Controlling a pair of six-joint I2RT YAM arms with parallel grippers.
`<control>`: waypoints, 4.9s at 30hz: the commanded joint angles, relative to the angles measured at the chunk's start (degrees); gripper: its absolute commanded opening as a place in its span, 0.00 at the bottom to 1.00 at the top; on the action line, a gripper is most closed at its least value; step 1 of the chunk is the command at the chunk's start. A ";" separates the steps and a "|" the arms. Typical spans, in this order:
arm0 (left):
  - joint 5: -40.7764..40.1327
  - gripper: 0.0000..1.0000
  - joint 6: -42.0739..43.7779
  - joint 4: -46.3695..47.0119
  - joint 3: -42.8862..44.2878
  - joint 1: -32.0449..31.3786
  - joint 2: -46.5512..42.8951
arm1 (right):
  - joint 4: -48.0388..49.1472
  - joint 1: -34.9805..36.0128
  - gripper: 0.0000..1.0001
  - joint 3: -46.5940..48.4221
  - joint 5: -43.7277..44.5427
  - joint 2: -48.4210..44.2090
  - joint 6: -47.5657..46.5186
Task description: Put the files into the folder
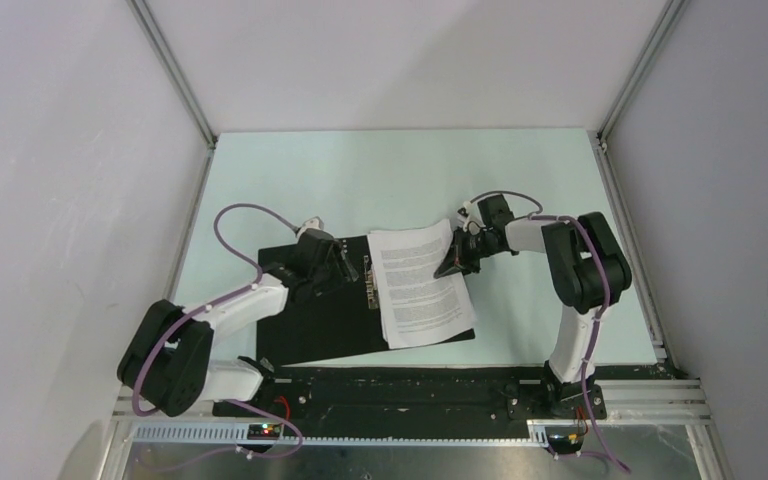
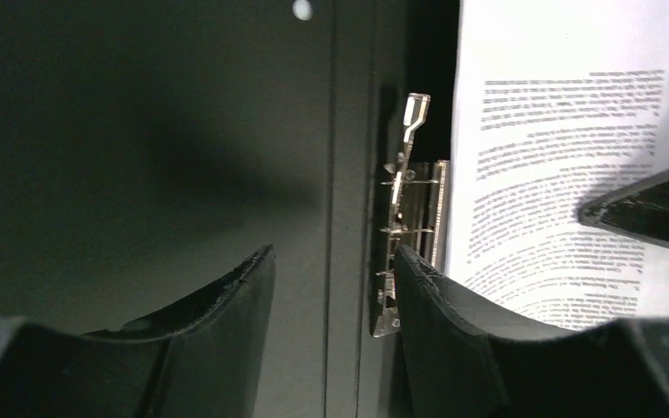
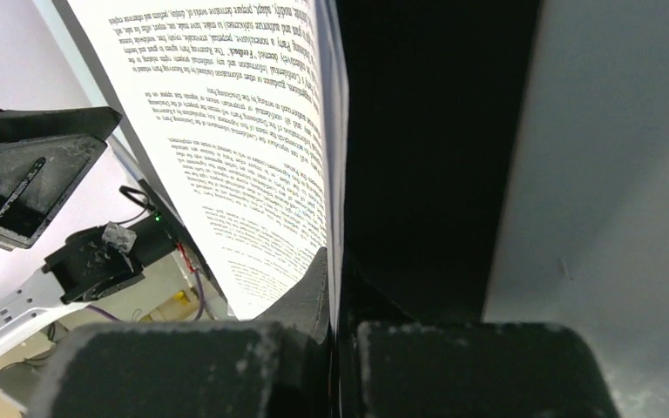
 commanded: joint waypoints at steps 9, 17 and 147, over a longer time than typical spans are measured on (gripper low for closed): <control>-2.92 0.51 -1.54 -0.24 -1.41 1.72 1.37 | -2.00 -1.16 0.00 -0.36 11.96 -4.26 -3.53; -2.15 0.50 -0.89 -0.23 -0.35 1.70 3.61 | 1.96 2.46 0.00 -0.05 9.33 -1.68 -1.49; -4.99 0.00 -7.56 -5.27 -6.97 -8.71 -1.16 | -8.80 22.19 0.64 -16.95 41.15 -30.38 12.21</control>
